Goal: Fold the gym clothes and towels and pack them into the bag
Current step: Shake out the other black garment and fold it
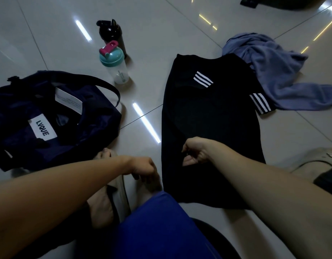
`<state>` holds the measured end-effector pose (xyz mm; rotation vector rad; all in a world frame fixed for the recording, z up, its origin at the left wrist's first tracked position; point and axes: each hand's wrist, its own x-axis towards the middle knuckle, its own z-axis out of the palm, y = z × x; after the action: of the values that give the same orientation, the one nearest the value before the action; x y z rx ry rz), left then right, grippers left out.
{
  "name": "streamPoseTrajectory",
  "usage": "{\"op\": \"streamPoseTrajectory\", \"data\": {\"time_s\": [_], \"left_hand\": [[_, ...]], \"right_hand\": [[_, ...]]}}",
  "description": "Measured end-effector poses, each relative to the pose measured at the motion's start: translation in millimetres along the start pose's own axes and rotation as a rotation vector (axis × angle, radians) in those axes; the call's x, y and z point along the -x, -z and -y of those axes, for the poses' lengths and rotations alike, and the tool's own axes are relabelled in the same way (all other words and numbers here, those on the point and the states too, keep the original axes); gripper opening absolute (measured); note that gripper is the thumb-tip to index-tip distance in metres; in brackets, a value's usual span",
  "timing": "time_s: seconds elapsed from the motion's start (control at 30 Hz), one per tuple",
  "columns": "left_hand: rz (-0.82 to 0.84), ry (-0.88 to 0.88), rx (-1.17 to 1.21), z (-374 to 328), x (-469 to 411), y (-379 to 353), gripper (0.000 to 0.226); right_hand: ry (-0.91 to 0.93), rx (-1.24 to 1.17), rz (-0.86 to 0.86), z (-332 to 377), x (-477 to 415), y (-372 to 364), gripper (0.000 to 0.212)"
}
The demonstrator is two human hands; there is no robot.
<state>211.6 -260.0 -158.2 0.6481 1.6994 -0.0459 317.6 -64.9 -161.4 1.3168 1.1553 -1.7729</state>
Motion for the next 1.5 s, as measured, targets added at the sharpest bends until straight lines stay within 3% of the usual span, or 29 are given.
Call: {"op": "streamPoseTrajectory", "data": {"time_s": [0.07,0.17,0.27,0.4,0.57,0.73,0.83,0.93,1.03,1.13,1.3,1.43,1.5], "left_hand": [[-0.095,-0.011,0.108,-6.0,-3.9,4.8,0.016],[-0.112,-0.009,0.184,-12.7,-10.1,2.8,0.014],[-0.120,-0.015,0.107,-14.4,-16.0,-8.4,0.028],[-0.062,0.024,0.016,-13.2,-20.2,-20.4,0.019],[-0.138,0.137,0.143,-19.3,-16.5,-18.4,0.041],[-0.190,0.120,0.245,-24.6,-25.9,-31.4,0.035],[-0.115,0.168,0.223,-20.1,-25.8,-24.3,0.018],[0.079,0.151,0.299,-5.0,-17.4,-2.7,0.034],[0.184,0.190,0.342,16.9,-12.4,10.8,0.040],[0.284,0.276,0.238,24.8,-10.6,11.7,0.017],[0.083,0.254,0.231,2.7,-14.6,0.2,0.032],[-0.106,0.212,0.134,-3.4,-25.4,-21.7,0.020],[-0.097,0.206,0.116,-0.8,-27.0,-23.7,0.019]], "right_hand": [[0.006,0.017,0.025,-1.5,3.6,-5.0,0.023],[0.059,0.092,0.073,-3.4,9.2,-8.2,0.021],[0.054,0.212,0.054,-11.2,6.5,3.0,0.025],[-0.055,0.496,-0.018,-31.8,0.5,18.1,0.021],[-0.072,0.478,-0.016,-37.9,-1.7,14.8,0.042],[-0.096,0.439,0.021,-45.3,-8.3,7.5,0.020],[-0.081,0.392,0.055,-47.0,-7.4,8.9,0.016],[-0.057,0.275,0.157,-49.1,-0.7,11.4,0.026],[-0.056,0.177,0.241,-52.5,3.5,6.9,0.023],[-0.098,0.274,0.236,-60.2,-0.3,-3.2,0.023],[-0.197,0.274,0.272,-73.5,-7.2,-18.0,0.032],[-0.179,0.238,0.262,-73.9,-6.5,-16.3,0.029],[-0.168,0.310,0.240,-74.9,-4.2,-13.9,0.029]]}}
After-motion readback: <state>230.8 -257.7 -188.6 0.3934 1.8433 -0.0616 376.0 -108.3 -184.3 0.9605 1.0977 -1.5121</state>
